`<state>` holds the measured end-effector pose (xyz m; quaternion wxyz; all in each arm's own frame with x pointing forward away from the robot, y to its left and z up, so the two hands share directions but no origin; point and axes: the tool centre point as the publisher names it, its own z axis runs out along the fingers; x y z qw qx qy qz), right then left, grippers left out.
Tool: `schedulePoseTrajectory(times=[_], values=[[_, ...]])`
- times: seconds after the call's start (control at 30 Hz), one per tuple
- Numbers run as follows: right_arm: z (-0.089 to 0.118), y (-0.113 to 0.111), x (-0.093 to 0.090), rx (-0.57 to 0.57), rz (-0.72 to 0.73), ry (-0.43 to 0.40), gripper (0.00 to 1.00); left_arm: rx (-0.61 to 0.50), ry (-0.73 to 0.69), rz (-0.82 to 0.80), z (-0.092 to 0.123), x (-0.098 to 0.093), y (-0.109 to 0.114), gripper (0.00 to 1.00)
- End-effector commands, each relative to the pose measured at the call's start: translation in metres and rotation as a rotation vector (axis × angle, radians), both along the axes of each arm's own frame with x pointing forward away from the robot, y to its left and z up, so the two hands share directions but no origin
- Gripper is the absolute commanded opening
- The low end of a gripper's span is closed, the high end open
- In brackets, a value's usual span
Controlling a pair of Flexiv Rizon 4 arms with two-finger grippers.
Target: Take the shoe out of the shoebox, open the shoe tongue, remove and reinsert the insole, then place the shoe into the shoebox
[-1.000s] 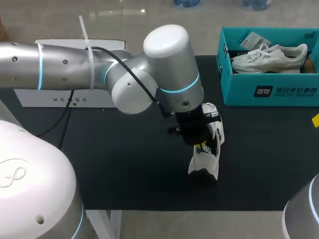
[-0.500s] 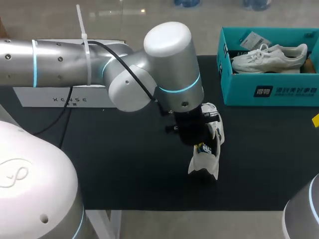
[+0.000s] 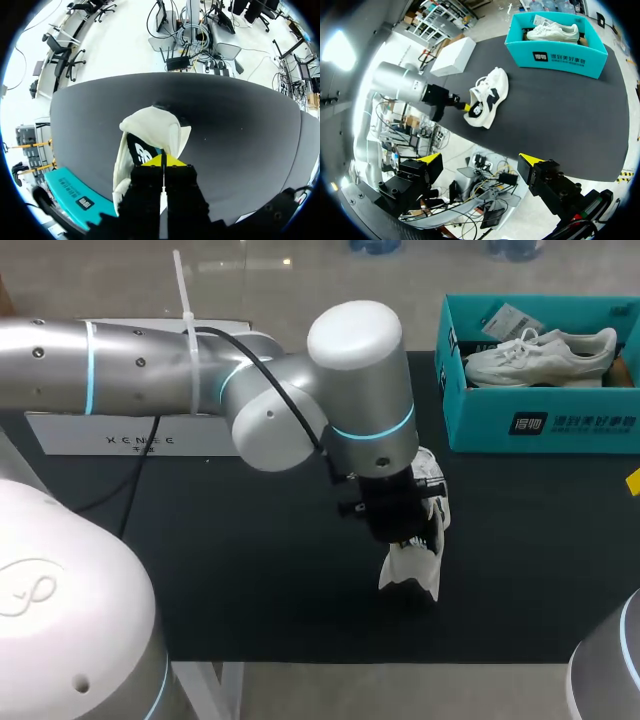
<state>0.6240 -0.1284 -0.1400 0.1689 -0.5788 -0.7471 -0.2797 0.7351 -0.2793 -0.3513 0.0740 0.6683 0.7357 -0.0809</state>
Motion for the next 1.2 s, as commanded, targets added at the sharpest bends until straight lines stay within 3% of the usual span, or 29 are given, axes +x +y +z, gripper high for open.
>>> schedulePoseTrajectory(times=[0.03, 0.23, 0.4, 0.83, 1.03, 1.2], values=[[-0.002, 0.000, -0.009, 0.016, -0.045, -0.058, 1.00, 0.007, 0.000, 0.011, -0.004, 0.005, -0.009, 0.00], [-0.002, 0.000, -0.009, 0.016, -0.045, -0.058, 1.00, -0.012, -0.022, 0.008, 0.009, 0.005, -0.008, 0.00], [-0.002, 0.000, -0.009, 0.016, -0.045, -0.058, 1.00, -0.015, -0.022, -0.002, 0.008, 0.004, -0.012, 0.00], [-0.002, 0.000, -0.009, 0.016, -0.045, -0.058, 1.00, 0.042, 0.023, -0.038, -0.044, 0.002, -0.035, 0.00], [-0.002, 0.000, -0.009, 0.016, -0.045, -0.058, 1.00, 0.071, 0.024, -0.050, -0.070, 0.000, -0.036, 0.00], [-0.002, 0.000, -0.009, 0.016, -0.045, -0.058, 1.00, 0.087, 0.004, -0.056, -0.067, 0.000, -0.029, 0.00]])
